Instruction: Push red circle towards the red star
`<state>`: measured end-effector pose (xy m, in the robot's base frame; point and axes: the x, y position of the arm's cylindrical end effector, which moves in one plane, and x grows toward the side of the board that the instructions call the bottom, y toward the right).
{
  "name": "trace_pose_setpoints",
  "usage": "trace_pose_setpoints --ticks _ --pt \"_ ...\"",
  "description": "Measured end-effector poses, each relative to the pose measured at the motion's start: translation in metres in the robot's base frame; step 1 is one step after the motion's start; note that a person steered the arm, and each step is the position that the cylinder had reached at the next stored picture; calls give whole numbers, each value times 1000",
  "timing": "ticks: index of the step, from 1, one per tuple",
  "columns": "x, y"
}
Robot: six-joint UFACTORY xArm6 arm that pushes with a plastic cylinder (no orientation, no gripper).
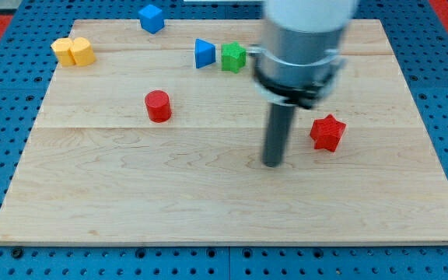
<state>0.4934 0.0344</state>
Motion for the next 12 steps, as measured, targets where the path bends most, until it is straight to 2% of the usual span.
trace_pose_setpoints --ticks 1,2,3,4,5,7,8,9,10,11,12 --pt "-52 -82" --pt "-78 -174" --pt "-87 -198" --pt "-135 -226" --pt "-161 -230" --pt "-89 -109" --pt "-128 -162" --pt "-149 -179" --pt "-119 -95" --pt "-99 -79" --pt "-118 -99"
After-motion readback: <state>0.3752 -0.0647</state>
